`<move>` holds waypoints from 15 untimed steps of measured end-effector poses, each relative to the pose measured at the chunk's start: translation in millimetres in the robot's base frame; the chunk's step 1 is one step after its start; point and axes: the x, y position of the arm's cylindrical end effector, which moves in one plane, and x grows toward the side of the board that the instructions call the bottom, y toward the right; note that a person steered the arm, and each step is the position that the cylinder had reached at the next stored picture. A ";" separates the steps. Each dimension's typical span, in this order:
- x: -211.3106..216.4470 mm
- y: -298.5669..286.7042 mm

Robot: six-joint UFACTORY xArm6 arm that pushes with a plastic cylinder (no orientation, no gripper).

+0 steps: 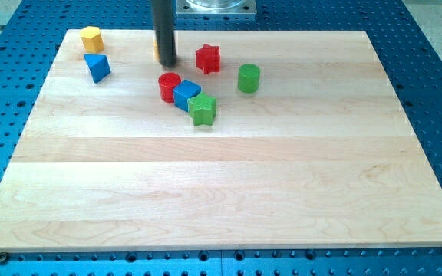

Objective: Move the triangle into the red star

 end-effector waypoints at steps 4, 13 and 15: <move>26.4 107.7; 38.4 22.0; 85.6 -75.6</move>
